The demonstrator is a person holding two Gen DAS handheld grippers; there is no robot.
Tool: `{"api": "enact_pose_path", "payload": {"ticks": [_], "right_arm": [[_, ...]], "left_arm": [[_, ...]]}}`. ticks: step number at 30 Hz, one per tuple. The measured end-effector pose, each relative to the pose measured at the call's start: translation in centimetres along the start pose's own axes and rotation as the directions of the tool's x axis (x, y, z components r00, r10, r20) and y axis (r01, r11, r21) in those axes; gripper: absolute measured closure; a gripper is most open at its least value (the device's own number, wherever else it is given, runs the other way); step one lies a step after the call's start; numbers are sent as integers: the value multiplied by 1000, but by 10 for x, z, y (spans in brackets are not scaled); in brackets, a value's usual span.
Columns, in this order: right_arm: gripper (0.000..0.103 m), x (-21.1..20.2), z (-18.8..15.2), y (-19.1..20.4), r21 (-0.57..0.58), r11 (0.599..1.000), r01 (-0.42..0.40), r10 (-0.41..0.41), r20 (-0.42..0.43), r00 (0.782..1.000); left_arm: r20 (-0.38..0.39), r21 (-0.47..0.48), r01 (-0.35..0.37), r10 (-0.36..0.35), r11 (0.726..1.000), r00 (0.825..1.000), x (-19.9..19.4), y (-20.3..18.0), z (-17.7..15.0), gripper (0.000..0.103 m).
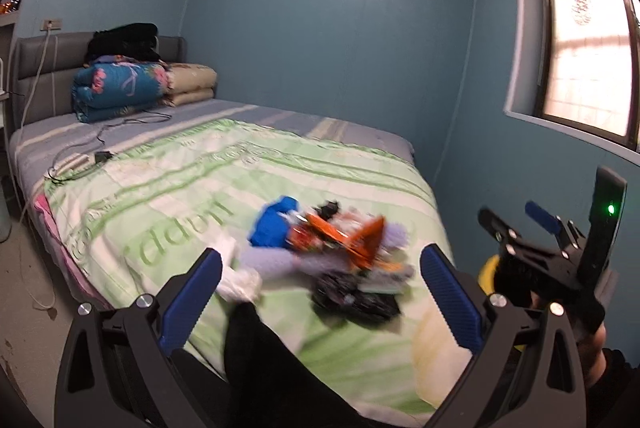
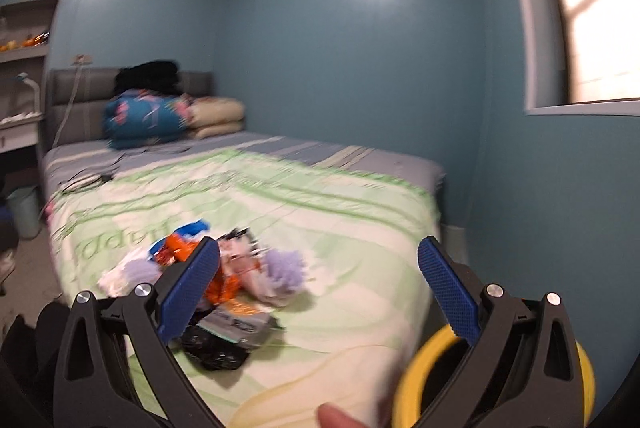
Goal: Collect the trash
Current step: 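Grasp the white tissue bundle with the left tool while the right tool grasps the orange wrapper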
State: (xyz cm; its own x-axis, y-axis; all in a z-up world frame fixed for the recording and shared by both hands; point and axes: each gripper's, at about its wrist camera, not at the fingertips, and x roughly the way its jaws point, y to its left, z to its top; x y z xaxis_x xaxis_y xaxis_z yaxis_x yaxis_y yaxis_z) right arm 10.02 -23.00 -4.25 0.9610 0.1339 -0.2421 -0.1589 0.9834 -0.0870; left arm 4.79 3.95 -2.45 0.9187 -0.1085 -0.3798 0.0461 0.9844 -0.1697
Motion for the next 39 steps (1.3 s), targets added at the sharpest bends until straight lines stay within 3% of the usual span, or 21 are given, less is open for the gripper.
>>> {"api": "enact_pose_path", "payload": {"ticks": [2,4,6,8,10,14,17,21,28,31,39], "right_arm": [[8,15,-1,5,-17,999,-38,38,-26,999],[8,30,-1,12,-15,997,-76,75,-63,995],[8,46,0,16,14,991,-136,136,-113,984],[8,59,2,19,56,982,-179,186,-145,972],[8,66,6,24,72,974,-213,222,-157,962],[8,84,10,37,53,970,-236,242,-196,950],[8,104,9,45,56,967,-249,255,-243,936],[8,121,4,57,66,964,-256,264,-274,925],[9,144,-5,66,121,957,-264,289,-307,907],[18,152,-9,69,135,952,-275,305,-321,897],[26,159,-21,68,188,939,-288,339,-364,867]], "left_arm": [[-36,1,-20,20,1000,999,17,14,3,7],[-125,-18,-1,-1,1000,992,41,30,4,7],[-234,-91,34,-55,995,971,71,54,2,7],[-292,-176,81,-131,981,948,92,75,2,7],[-305,-220,87,-153,972,940,106,91,3,7],[-290,-174,118,-165,978,943,117,101,10,7],[-316,-101,77,-105,992,943,131,103,11,7],[-365,-56,48,-65,997,929,155,105,-2,7],[-418,-96,8,-48,995,907,189,118,-18,7],[-424,-112,0,-48,994,904,200,120,-22,16],[-447,-109,-9,-41,994,894,216,112,-36,39]]}}
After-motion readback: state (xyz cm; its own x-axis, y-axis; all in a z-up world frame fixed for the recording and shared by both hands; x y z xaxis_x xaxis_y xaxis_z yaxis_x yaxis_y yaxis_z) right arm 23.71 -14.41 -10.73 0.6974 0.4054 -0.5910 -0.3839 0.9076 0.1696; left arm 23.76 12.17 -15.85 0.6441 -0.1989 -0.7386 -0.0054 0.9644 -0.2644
